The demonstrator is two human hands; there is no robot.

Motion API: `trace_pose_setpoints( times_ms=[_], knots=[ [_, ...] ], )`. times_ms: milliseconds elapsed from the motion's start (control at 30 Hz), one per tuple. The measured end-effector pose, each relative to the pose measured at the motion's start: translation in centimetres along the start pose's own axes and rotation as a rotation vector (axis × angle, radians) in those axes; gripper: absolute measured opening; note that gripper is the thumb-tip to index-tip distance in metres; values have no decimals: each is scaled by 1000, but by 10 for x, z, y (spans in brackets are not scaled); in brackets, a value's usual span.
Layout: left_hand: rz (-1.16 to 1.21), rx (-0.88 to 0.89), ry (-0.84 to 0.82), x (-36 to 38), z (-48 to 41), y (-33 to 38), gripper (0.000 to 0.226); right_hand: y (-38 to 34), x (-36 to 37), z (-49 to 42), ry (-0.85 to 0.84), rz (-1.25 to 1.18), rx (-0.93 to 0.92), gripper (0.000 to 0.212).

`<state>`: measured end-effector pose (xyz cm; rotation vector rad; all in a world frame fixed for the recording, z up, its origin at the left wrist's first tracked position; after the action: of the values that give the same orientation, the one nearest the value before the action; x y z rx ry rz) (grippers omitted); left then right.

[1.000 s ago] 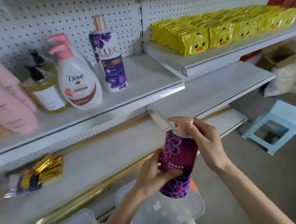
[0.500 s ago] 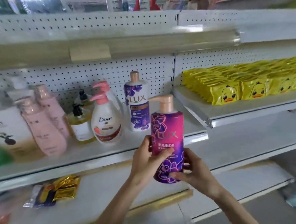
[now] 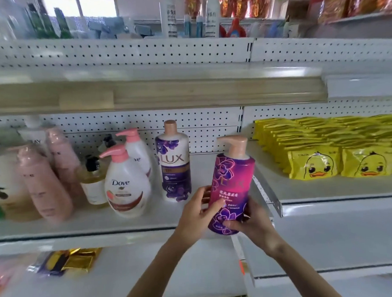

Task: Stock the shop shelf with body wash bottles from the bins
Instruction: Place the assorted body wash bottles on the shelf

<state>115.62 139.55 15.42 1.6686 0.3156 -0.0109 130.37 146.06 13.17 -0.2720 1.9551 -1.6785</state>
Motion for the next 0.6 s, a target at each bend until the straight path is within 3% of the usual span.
trace_pose_setpoints(
  times_ms=[133, 267, 600],
  knots=[
    [-30, -37, 213, -10, 1, -10, 35, 6, -1, -25, -2, -13, -17, 66],
    [-49, -66, 439, -23, 7, -26, 29, 13, 2, -45, -16, -8, -17, 64],
    [-36, -87, 419, -47, -7, -54, 25, 23, 13, -95, -69, 64, -98, 67]
  ],
)
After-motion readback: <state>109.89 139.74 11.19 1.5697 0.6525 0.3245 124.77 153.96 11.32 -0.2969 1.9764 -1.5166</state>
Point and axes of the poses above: each hand's wrist, its own z-axis away from the middle knuckle, its own x-axis out of the palm, y = z × x, the point moved 4 cm from there along -z, towards the middle knuckle, and after that the axes turned 4 degrees about -y, right-handed, at the moved point
